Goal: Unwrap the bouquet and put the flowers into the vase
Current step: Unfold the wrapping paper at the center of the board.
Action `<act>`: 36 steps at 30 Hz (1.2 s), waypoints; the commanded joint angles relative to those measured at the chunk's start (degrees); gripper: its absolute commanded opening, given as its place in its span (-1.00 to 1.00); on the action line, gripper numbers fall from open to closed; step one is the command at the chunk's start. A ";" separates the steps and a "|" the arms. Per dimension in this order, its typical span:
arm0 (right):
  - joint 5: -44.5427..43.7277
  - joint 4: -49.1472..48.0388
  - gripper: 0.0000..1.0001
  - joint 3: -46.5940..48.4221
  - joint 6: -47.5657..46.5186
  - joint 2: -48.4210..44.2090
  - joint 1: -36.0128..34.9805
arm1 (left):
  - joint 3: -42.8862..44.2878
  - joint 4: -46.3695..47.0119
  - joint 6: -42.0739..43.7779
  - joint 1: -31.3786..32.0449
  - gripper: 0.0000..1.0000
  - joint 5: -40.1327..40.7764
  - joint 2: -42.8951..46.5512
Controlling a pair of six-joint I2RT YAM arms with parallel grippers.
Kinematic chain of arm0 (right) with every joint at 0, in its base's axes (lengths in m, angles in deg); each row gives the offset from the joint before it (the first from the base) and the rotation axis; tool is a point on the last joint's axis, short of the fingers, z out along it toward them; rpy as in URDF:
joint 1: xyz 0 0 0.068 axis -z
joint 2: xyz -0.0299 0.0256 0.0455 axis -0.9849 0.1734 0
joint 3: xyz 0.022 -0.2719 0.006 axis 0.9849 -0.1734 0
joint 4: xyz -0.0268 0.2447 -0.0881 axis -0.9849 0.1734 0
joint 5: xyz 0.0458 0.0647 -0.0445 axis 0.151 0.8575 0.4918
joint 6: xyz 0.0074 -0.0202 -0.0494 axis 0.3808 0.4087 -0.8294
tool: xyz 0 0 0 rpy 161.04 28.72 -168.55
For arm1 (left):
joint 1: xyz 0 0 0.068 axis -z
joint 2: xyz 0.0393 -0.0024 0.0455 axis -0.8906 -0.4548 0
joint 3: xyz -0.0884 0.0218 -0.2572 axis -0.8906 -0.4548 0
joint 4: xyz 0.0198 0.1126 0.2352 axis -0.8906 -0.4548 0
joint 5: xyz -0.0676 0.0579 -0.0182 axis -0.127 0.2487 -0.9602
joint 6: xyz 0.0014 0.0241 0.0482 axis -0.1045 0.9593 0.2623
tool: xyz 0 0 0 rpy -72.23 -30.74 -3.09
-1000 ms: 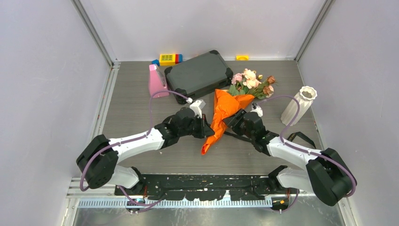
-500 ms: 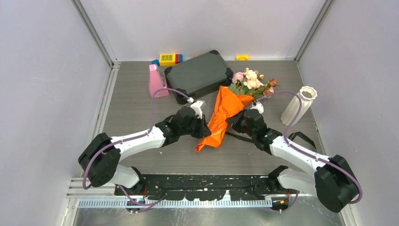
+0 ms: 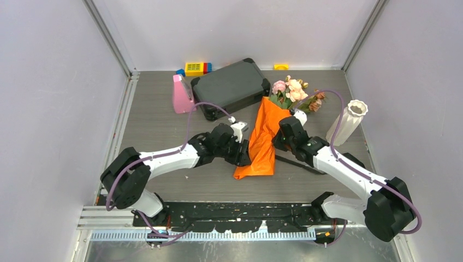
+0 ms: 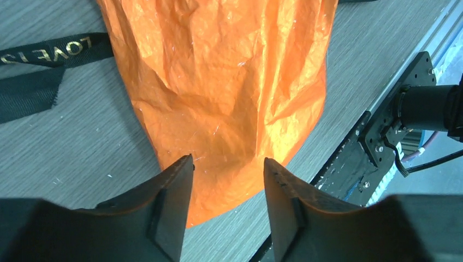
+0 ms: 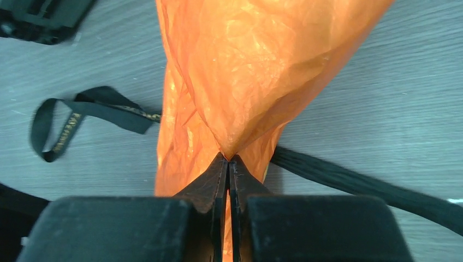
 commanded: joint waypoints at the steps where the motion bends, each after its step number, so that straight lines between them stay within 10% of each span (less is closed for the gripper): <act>1: -4.60 7.66 -0.80 4.45 -5.40 0.77 0.21 | 0.40 1.02 1.01 0.32 0.12 -1.72 2.63; 8: -2.37 12.12 -0.67 8.79 -6.10 3.41 0.22 | -1.71 5.65 0.13 0.32 0.32 -2.38 2.91; 24: -16.56 18.34 0.72 13.39 -8.59 -6.65 0.46 | 1.66 6.83 25.72 21.29 0.41 19.38 3.67; 36: -21.42 19.86 0.89 11.70 -8.00 -14.69 2.53 | 7.53 14.72 48.88 35.11 0.57 45.00 -13.79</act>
